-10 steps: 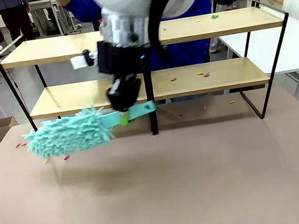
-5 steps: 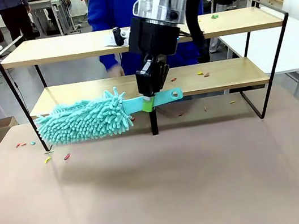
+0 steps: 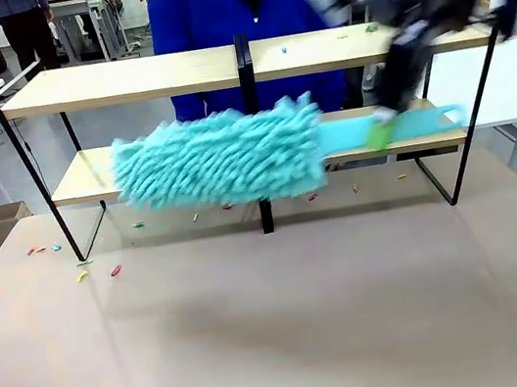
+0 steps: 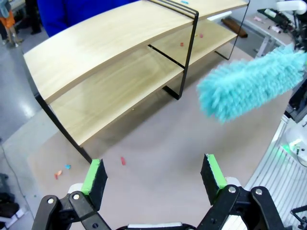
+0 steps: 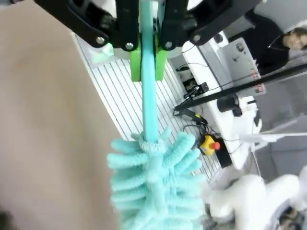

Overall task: Clean the shelves.
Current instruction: Clean a randomly selected level of the Shelf with the Duster.

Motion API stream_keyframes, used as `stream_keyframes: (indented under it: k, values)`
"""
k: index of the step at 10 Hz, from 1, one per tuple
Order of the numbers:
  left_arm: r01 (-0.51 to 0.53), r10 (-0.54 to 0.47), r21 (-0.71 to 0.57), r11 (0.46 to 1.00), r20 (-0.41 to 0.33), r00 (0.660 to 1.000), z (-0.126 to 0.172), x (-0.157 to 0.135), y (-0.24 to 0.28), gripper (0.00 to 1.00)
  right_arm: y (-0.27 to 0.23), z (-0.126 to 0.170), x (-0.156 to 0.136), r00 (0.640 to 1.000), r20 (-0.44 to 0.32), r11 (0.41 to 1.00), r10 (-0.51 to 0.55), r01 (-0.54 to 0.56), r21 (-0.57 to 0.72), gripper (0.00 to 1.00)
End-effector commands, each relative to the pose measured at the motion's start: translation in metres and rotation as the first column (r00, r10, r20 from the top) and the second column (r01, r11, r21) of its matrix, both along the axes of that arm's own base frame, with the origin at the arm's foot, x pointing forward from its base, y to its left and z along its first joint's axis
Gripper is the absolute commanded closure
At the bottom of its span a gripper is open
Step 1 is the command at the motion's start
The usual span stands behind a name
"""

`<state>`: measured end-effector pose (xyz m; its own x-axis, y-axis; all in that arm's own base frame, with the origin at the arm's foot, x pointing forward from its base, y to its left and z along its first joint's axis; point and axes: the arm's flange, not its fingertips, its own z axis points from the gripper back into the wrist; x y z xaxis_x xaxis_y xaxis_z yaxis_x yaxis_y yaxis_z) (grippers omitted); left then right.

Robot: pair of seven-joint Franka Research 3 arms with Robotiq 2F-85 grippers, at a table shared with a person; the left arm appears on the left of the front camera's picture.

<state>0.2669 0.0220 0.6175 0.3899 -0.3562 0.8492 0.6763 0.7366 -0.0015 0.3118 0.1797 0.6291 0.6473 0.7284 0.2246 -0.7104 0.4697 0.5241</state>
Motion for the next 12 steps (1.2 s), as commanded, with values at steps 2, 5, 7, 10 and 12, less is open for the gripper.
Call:
stream_keyframes:
  k: [2,5,7,10,12]
  values:
    - [0.014,-0.014,-0.007,1.000,0.004,1.000,-0.001,0.001,0.001,0.00,-0.090,0.030,-0.054,0.953,0.099,0.950,-0.286,0.270,0.155,0.87]
    - [0.014,-0.014,-0.007,1.000,0.004,1.000,-0.001,0.001,0.001,0.00,-0.193,0.055,-0.098,0.779,0.171,0.760,-0.603,0.495,0.421,0.87]
    - [0.014,-0.014,-0.007,1.000,0.004,1.000,-0.001,0.001,0.001,0.00,-0.258,0.061,-0.144,0.660,0.171,0.632,-0.732,0.563,0.533,0.87]
    - [0.014,-0.014,-0.007,1.000,0.004,1.000,-0.001,0.001,0.001,0.00,-0.300,0.029,-0.189,0.617,0.123,0.554,-0.778,0.579,0.598,0.87]
    - [0.014,-0.014,-0.007,1.000,0.004,1.000,-0.001,0.001,0.001,0.00,-0.295,0.059,-0.172,0.648,0.122,0.599,-0.752,0.594,0.537,0.87]
